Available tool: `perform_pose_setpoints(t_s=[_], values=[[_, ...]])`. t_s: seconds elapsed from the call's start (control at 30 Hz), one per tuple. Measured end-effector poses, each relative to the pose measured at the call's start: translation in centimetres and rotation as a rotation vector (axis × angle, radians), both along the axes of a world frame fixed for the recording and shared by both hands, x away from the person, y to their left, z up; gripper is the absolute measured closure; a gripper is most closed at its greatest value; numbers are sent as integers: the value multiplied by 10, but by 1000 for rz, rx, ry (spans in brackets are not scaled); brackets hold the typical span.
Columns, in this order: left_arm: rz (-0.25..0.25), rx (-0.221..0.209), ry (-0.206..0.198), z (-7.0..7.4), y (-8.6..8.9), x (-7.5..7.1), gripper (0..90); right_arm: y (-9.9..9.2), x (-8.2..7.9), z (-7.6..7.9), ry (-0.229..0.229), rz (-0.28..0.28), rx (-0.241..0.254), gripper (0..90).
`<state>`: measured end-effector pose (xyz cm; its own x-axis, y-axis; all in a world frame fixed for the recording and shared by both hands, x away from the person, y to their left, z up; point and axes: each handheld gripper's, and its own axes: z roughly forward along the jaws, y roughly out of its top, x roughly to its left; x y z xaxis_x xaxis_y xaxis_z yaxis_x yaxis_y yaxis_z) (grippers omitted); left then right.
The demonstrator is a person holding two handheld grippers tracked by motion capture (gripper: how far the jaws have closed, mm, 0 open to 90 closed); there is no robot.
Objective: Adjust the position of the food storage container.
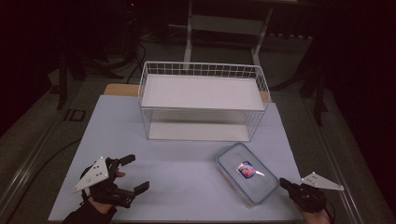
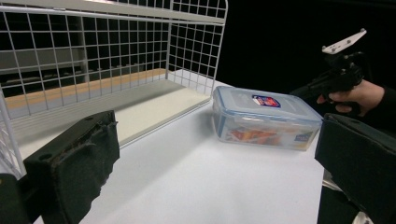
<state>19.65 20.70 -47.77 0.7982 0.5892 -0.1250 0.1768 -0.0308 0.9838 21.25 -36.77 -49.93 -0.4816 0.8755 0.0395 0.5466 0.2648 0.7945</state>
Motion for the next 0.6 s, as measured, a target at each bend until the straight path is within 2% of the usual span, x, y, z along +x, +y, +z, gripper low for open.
perform_pose_setpoints(t_s=[0.03, 0.07, 0.2, 0.4, 0.57, 0.6], values=[[0, 0, 0, 0, 0, 0, 0, 0, 0, 0, 0, 0, 0, 900], [1, 0, -1, 0, 0, 0, 0, 4, -1, 2, 6, 34, 11, 900], [2, 2, 5, 0, 0, 0, 0, 9, -2, 5, 13, 69, 21, 900], [-3, 5, 5, -1, -2, 0, 0, 20, -5, 3, 40, 118, 18, 900], [-4, 4, 4, -1, -3, 0, 0, 27, -7, 3, 42, 147, 15, 900], [-4, 4, 6, -1, -3, 0, 0, 32, -8, 3, 44, 172, 14, 900]])
